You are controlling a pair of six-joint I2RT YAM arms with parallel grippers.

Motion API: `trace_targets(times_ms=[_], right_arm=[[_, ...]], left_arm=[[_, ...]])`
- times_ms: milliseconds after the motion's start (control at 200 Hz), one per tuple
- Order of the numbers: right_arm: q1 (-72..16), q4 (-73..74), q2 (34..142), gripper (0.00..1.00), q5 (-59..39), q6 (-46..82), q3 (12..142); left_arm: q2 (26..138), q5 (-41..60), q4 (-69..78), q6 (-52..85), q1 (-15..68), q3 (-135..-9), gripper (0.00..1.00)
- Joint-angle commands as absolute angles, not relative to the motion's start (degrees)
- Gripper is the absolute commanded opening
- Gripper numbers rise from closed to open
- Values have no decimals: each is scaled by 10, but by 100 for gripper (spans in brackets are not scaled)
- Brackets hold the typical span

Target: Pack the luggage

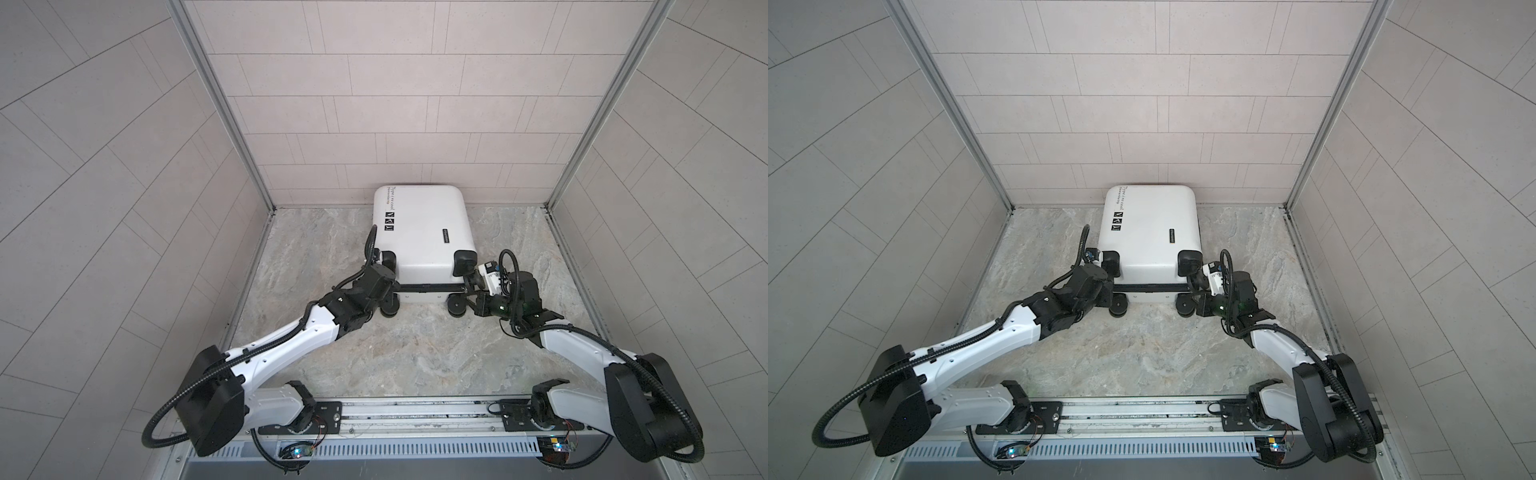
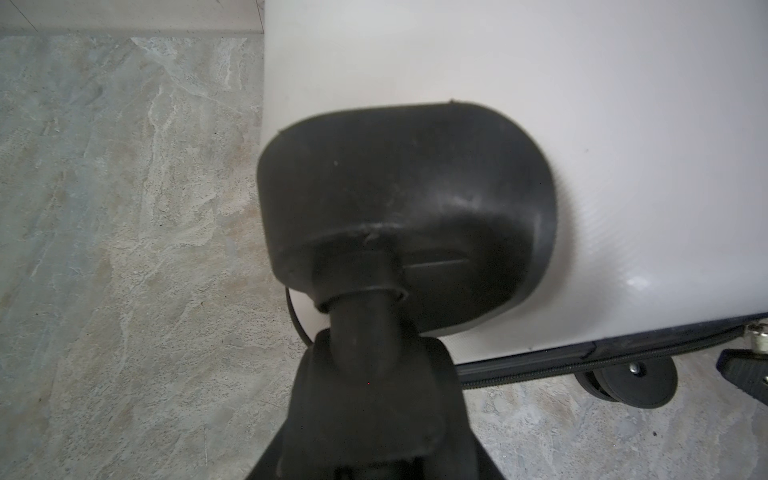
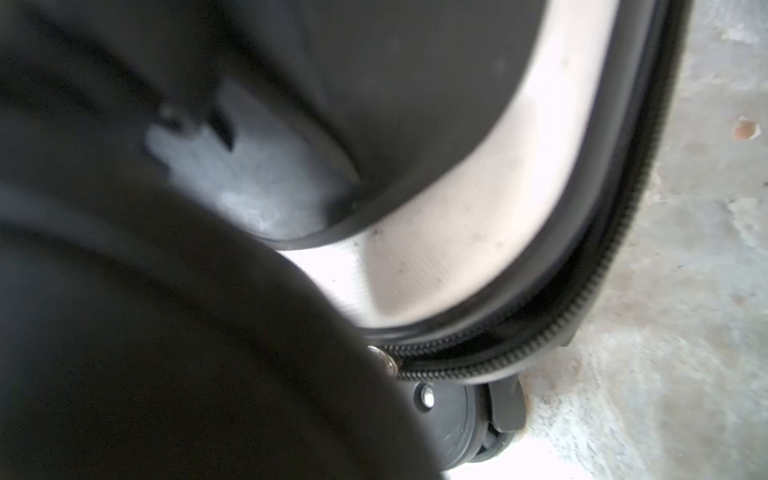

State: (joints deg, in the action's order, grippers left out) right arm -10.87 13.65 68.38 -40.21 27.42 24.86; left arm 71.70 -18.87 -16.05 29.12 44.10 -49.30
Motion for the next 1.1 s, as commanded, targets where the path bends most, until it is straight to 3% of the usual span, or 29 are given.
trace_targets(times_ms=[0,535,1096], right_arm=[[-107,127,672,0,-369,265,261],[-106,94,603,0,-242,294,219],[-107,88,735,0,-191,298,340]], left_arm=[[719,-200,-159,288,437,-501,0],[679,-226,-205,288,362,-486,0],[661,-203,-202,278,323,-463,0]])
